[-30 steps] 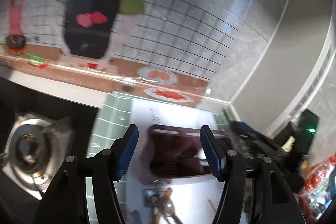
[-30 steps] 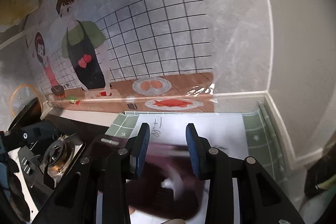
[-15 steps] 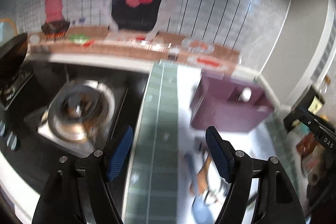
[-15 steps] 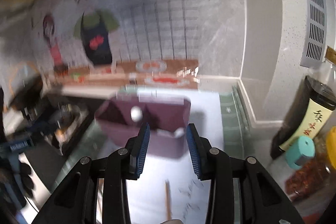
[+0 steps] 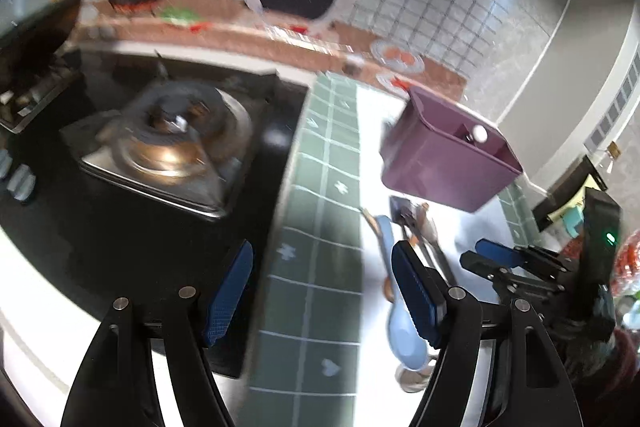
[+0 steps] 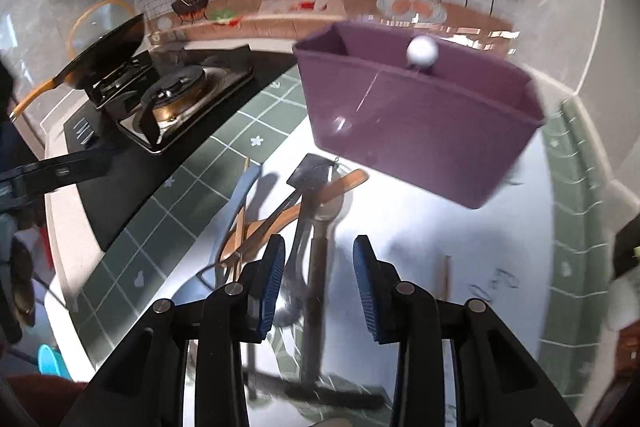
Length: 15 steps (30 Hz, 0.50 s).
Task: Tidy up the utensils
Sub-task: 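Grasp the clear plastic spoon on the tablecloth with the right gripper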
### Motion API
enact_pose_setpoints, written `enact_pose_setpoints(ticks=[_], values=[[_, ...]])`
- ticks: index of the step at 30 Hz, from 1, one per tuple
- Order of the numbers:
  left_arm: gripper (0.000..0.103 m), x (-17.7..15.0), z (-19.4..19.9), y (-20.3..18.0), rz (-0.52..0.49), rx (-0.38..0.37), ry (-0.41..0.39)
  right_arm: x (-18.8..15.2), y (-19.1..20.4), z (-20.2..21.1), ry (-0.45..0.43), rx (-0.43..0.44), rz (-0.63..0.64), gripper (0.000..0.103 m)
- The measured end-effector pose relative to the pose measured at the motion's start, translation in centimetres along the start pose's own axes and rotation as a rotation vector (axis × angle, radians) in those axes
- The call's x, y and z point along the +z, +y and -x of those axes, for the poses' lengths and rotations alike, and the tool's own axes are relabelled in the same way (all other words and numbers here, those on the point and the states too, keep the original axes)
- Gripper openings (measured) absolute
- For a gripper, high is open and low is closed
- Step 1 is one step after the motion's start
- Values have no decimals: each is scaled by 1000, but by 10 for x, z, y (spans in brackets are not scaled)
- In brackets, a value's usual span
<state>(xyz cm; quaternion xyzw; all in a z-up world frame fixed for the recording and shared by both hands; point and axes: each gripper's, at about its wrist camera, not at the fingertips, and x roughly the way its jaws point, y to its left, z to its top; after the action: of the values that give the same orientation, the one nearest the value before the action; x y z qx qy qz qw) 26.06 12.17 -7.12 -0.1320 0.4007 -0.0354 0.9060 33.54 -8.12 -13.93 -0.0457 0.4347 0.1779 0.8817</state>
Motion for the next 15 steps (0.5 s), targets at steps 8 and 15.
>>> enact_pose_setpoints(ticks=[8,15], values=[[72,-6,27,28,54,65,-57,9,-1,-36,58,13,-2,33],[72,-16,27,36,75,84,-28,20,0,-55,72,-1,14,33]])
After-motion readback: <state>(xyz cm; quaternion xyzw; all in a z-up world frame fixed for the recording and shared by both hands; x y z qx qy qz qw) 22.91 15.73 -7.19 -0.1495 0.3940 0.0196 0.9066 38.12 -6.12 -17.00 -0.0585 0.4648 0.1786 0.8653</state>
